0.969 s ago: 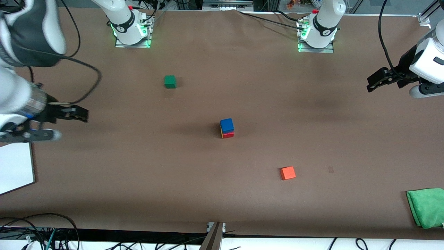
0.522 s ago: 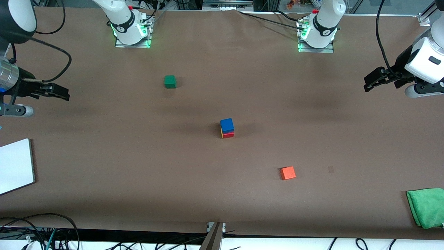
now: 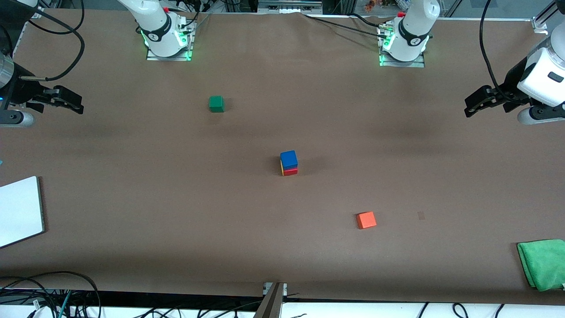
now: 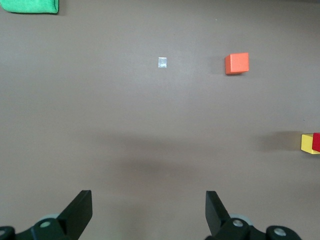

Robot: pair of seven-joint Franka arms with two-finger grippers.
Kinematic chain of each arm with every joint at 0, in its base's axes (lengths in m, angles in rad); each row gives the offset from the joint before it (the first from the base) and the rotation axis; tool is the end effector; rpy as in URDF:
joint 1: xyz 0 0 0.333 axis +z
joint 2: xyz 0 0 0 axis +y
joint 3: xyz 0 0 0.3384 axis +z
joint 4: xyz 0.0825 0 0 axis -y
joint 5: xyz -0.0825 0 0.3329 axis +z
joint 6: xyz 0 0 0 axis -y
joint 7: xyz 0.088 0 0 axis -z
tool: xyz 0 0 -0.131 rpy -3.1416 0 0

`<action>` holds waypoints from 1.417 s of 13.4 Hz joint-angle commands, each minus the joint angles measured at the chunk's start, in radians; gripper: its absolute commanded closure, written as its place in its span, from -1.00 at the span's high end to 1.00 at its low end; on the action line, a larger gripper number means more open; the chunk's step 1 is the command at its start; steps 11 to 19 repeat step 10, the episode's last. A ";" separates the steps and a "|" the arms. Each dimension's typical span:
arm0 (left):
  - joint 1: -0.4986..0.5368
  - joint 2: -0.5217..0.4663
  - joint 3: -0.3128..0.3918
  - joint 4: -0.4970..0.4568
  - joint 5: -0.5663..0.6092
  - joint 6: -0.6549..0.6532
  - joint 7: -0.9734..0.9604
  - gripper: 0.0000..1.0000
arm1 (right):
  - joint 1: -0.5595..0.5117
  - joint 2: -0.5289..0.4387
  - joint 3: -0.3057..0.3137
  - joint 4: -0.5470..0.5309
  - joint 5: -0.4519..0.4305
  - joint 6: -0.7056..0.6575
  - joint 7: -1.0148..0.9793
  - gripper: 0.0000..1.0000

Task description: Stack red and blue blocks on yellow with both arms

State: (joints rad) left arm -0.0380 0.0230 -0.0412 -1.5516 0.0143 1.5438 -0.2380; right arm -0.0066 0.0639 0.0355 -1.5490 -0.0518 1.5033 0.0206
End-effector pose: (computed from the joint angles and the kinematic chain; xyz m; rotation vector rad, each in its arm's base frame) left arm 0.5060 -0.0380 0.6170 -3.1134 -0.2480 0.0442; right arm 0.5132 0.0071 0.5942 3.0848 0.0119 -0.1672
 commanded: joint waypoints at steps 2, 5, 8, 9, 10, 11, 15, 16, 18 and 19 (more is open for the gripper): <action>0.004 0.000 0.006 0.002 -0.005 -0.002 0.011 1.00 | -0.004 0.005 -0.023 -0.005 0.024 -0.011 -0.027 1.00; 0.004 0.000 0.009 0.002 -0.005 -0.002 0.011 1.00 | -0.006 0.007 -0.037 -0.005 0.024 -0.009 -0.027 1.00; 0.004 -0.002 0.009 0.002 -0.005 -0.002 0.011 1.00 | -0.006 0.007 -0.039 -0.003 0.023 -0.009 -0.027 1.00; 0.004 0.000 0.008 0.002 -0.005 -0.002 0.011 1.00 | -0.007 0.007 -0.042 -0.003 0.023 -0.009 -0.027 1.00; 0.004 0.000 0.006 0.002 -0.005 -0.002 0.011 1.00 | -0.007 0.008 -0.046 -0.003 0.023 -0.009 -0.027 1.00; 0.004 0.000 0.006 0.002 -0.005 -0.002 0.011 1.00 | -0.007 0.008 -0.046 -0.003 0.023 -0.009 -0.027 1.00; 0.004 0.000 0.006 0.002 -0.005 -0.002 0.011 1.00 | -0.007 0.008 -0.046 -0.003 0.023 -0.009 -0.027 1.00; 0.004 0.000 0.006 0.002 -0.005 -0.002 0.011 1.00 | -0.007 0.008 -0.046 -0.003 0.023 -0.009 -0.027 1.00; 0.004 0.000 0.006 0.002 -0.005 -0.002 0.011 1.00 | -0.007 0.008 -0.046 -0.003 0.023 -0.009 -0.027 1.00; 0.004 0.000 0.006 0.002 -0.005 -0.002 0.011 1.00 | -0.007 0.008 -0.046 -0.003 0.023 -0.009 -0.027 1.00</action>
